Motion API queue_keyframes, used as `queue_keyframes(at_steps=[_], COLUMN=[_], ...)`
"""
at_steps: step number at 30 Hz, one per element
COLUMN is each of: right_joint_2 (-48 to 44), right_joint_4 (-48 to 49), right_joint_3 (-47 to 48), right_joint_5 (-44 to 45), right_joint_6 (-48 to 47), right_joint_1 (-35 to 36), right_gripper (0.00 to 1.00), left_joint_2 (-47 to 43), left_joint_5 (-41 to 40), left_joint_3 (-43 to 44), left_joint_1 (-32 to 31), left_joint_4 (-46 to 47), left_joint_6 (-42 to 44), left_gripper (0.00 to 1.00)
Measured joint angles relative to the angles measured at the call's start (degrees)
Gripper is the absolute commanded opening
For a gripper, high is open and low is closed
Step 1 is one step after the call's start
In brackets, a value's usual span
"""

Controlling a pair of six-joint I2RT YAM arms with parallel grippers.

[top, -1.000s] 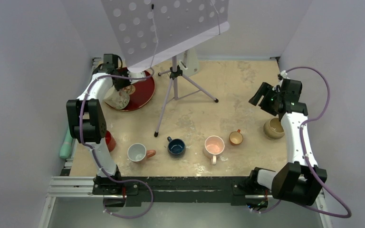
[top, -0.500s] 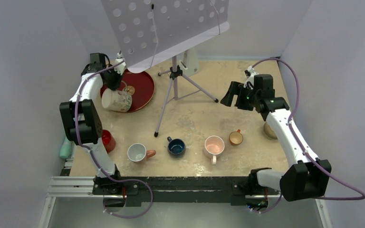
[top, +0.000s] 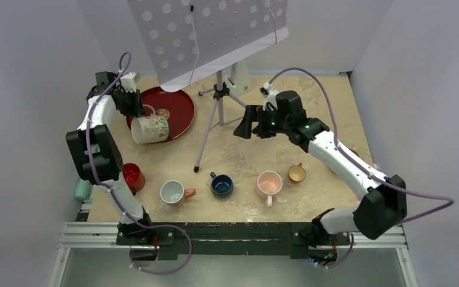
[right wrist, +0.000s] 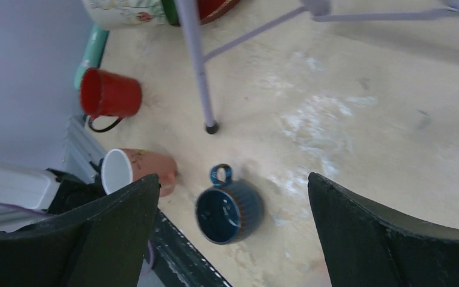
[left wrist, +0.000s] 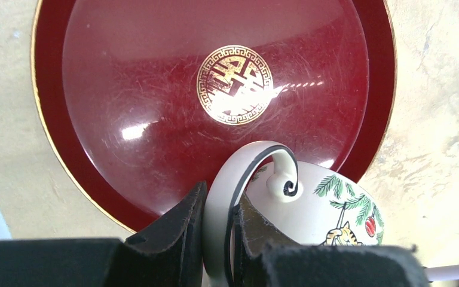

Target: Turn the mug right side up

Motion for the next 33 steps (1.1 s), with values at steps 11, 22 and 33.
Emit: queue_keyframes(at_steps=[11, 22, 33], right_joint_2=[16.61, 29.83, 32.63], right_joint_4=[8.63, 11.61, 16.28], right_joint_3=[15.02, 23.85, 25.94], right_joint_5=[-2.16, -4.09, -4.63], right_joint_6=[1.14, 1.66, 2.05], right_joint_1=[19.80, 21.88, 21.94], right_gripper=[0.99, 0.98, 0.99], left_joint_2=[-7.08, -12.28, -24.98], left_joint_5=[6.88, 12.83, 24.44], left_joint_3=[-9.27, -11.47, -15.17], left_joint_1=[1.75, 1.95, 2.16], left_joint_4=[0.15, 0.59, -3.02], left_joint_6=[-3.87, -4.96, -6.29], left_gripper=[0.00, 0.00, 0.00])
